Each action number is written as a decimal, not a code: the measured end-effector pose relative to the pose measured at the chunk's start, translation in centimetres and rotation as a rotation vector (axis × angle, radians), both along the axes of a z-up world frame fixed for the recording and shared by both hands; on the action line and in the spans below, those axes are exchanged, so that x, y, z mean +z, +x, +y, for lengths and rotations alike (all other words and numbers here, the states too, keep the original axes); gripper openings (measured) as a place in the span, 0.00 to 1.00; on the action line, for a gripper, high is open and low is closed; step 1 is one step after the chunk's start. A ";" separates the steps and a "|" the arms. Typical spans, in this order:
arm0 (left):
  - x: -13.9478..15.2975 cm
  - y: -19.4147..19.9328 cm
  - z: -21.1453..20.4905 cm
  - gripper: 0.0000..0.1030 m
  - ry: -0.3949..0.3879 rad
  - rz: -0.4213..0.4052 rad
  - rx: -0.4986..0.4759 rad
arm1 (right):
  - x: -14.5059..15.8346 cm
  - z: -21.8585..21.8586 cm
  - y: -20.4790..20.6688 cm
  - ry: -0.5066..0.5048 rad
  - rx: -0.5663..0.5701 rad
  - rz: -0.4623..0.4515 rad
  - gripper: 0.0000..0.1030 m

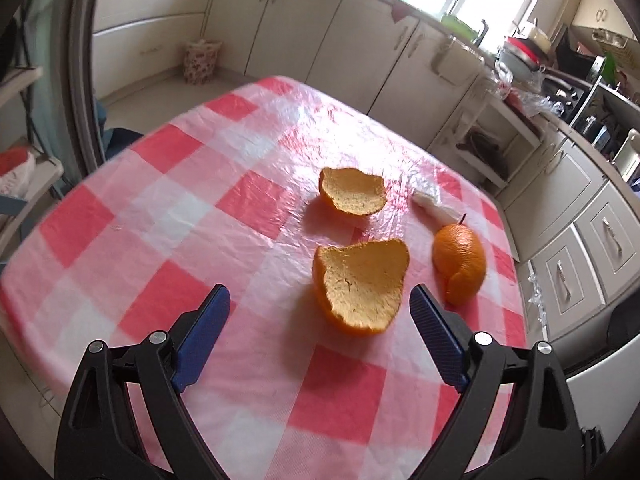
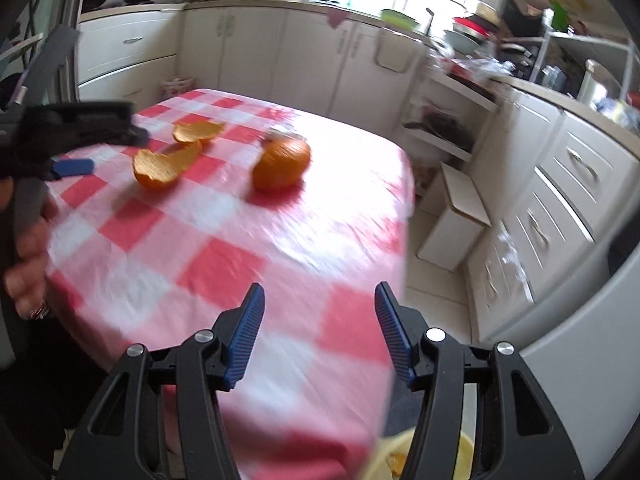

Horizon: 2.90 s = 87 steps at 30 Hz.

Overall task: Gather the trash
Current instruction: 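Close the right gripper on the whole orange while the left grasps a peel half, then carry the orange and peel half with both grippers over the yellow bucket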

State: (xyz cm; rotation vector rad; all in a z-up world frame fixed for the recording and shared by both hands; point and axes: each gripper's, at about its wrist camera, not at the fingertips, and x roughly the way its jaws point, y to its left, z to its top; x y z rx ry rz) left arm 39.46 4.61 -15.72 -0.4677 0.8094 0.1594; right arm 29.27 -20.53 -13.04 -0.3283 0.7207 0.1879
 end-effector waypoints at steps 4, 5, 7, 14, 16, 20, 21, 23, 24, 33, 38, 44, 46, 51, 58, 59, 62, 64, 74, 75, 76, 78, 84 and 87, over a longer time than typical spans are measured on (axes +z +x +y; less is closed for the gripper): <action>-0.9 2.5 -1.0 0.84 0.019 0.030 -0.026 | 0.0 2.2 3.0 -0.021 0.027 -0.014 0.60; -1.0 3.0 -1.0 0.84 0.032 0.034 -0.025 | 0.0 2.4 4.2 -0.010 0.022 -0.012 0.60; -0.9 3.7 -1.0 0.84 0.037 0.041 -0.021 | 0.0 2.5 6.2 0.029 0.006 0.001 0.60; -0.9 5.1 0.1 0.83 0.025 0.056 0.005 | -0.4 3.6 11.7 0.112 -0.034 0.036 0.60; -1.1 5.2 0.1 0.80 0.023 0.064 -0.002 | -0.7 3.9 13.0 0.127 -0.048 0.051 0.60; -1.6 5.2 -0.5 0.74 0.035 0.071 -0.026 | -0.9 4.8 14.5 0.136 -0.057 0.059 0.61; -1.6 5.2 -0.7 0.74 0.040 0.071 -0.031 | -0.9 5.0 14.8 0.134 -0.057 0.061 0.61; -1.7 5.1 -0.9 0.70 0.040 0.071 -0.043 | -1.1 5.5 15.3 0.127 -0.061 0.067 0.61; -1.7 5.1 -1.0 0.69 0.038 0.072 -0.047 | -1.2 5.7 15.4 0.124 -0.061 0.072 0.61; -1.8 5.4 -1.5 0.52 0.027 0.073 -0.078 | -2.0 5.8 16.6 0.132 -0.060 0.117 0.53; -1.8 5.4 -1.4 0.47 0.027 0.072 -0.082 | -1.9 6.0 16.6 0.132 -0.048 0.114 0.38; -1.8 5.3 -1.4 0.46 0.030 0.073 -0.084 | -2.0 6.0 16.3 0.128 -0.036 0.116 0.30; -1.8 5.4 -1.5 0.43 0.032 0.073 -0.086 | -2.0 6.0 16.2 0.125 -0.031 0.115 0.29; -2.0 5.6 -1.6 0.26 0.036 0.081 -0.111 | -1.9 5.6 15.6 0.110 -0.019 0.112 0.28; -1.0 5.0 -3.0 0.12 0.075 0.035 -0.166 | -1.4 4.7 13.7 0.072 -0.002 0.096 0.28; -0.8 4.8 -3.3 0.12 0.080 0.025 -0.177 | -1.3 4.5 13.4 0.066 0.000 0.093 0.28; -0.1 4.2 -4.0 0.12 0.098 -0.009 -0.204 | -0.9 3.9 12.1 0.043 0.007 0.082 0.28; 0.4 3.8 -4.3 0.12 0.098 -0.033 -0.217 | -0.7 3.4 11.3 0.029 0.010 0.078 0.28; 2.6 1.0 -8.0 0.12 0.120 -0.150 -0.322 | 0.4 -0.8 6.0 -0.057 -0.003 0.044 0.28; 2.7 0.7 -8.5 0.12 0.123 -0.154 -0.332 | 0.4 -1.4 5.5 -0.063 -0.008 0.043 0.28; 2.8 0.3 -9.1 0.12 0.124 -0.158 -0.344 | 0.5 -1.9 4.9 -0.067 -0.014 0.041 0.28; 2.9 -0.3 -9.7 0.12 0.120 -0.162 -0.359 | 0.6 -3.2 3.6 -0.078 -0.028 0.041 0.28; 3.4 -2.3 -12.3 0.12 0.112 -0.171 -0.406 | 0.5 -6.2 0.4 -0.101 -0.065 0.045 0.28; 3.8 -3.5 -14.3 0.12 0.113 -0.177 -0.441 | 0.2 -7.7 -0.8 -0.112 -0.082 0.053 0.28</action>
